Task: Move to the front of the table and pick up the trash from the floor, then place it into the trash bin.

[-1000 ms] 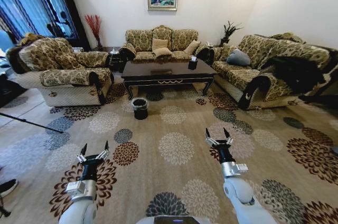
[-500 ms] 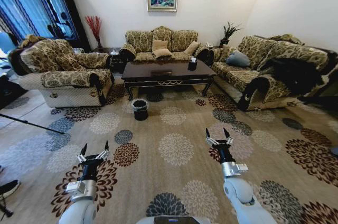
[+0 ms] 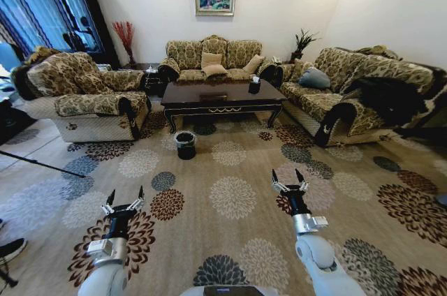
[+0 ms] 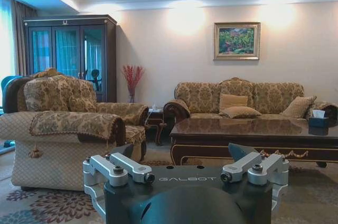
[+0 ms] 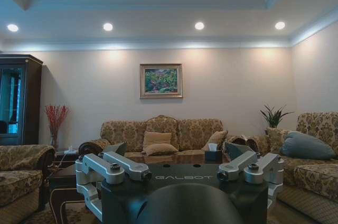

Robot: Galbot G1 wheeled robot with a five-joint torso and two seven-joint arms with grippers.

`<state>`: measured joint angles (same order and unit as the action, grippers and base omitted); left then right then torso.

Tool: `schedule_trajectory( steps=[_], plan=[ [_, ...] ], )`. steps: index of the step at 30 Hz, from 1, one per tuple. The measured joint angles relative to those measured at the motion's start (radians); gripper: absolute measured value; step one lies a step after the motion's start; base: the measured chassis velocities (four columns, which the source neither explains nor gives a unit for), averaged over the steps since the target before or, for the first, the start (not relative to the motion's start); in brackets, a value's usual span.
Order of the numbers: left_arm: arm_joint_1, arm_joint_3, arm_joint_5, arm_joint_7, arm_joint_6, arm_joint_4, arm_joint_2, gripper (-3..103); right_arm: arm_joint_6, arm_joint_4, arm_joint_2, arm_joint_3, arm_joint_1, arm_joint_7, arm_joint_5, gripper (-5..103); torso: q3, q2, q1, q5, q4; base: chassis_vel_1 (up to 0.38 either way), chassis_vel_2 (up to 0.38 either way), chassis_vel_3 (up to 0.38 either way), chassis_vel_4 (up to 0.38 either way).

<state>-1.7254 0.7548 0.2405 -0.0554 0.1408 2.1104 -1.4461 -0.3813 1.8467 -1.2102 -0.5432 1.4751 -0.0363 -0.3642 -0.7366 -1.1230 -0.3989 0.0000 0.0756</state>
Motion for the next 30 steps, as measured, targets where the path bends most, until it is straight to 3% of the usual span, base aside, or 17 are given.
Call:
schedule_trajectory(
  steps=[30],
  plan=[
    [0.0, 0.0, 0.0, 0.0, 0.0, 0.0, 0.0, 100, 0.0, 0.0, 0.0, 0.0, 0.0, 0.0, 0.0, 100, 0.004, 0.008, 0.004, 0.0, 0.0, 0.0, 0.0, 0.0, 0.0]
  ],
)
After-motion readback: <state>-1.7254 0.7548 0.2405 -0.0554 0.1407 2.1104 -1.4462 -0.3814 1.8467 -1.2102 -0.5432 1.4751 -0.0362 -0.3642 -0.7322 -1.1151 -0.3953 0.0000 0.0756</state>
